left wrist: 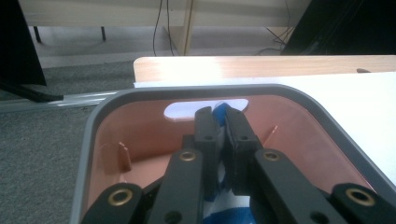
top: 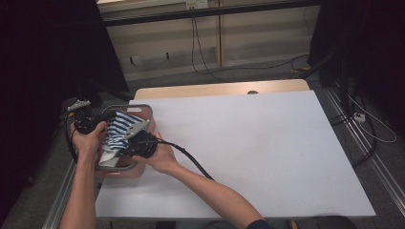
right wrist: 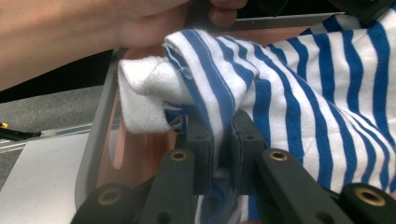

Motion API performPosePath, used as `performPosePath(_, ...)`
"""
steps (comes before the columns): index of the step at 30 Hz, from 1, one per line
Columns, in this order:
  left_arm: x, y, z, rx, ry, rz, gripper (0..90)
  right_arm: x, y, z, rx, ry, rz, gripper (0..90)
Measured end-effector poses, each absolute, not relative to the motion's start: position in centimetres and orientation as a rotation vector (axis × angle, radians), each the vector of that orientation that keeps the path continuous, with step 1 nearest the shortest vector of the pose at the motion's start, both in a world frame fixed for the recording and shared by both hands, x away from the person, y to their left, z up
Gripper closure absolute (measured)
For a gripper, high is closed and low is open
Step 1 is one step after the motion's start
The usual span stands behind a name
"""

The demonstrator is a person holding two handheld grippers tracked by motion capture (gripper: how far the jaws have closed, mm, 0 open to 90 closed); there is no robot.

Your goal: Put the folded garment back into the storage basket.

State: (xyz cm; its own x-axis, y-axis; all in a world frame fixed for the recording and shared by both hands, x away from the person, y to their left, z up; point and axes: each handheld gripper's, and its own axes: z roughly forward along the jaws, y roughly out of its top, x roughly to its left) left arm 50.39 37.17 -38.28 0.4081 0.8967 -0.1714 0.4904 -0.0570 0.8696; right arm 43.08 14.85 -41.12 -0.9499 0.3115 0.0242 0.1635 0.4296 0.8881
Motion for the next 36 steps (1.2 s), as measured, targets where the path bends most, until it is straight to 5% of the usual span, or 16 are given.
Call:
performPosePath(7, 50.5, 37.0, -38.4, 1.706, 1.224, 0.515, 83.7, 43.1, 14.9, -41.1, 0.415, 2.535, 1.553, 77.4)
performPosePath(11, 50.5, 37.1, -38.5, 1.706, 1.257, 0.502, 60.4, 43.2, 14.9, -41.2, 0.423, 2.536, 1.558, 56.7)
performPosePath(14, 50.4, 37.1, -38.6, 1.697, 1.280, 0.509, 49.1, 43.1, 14.8, -41.0, 0.425, 2.531, 1.559, 49.6)
performPosePath(36, 47.2, 36.5, -37.5, 1.738, 1.222, 0.578, 10.0, 43.3, 10.9, -39.0, 0.496, 2.480, 1.628, 30.3)
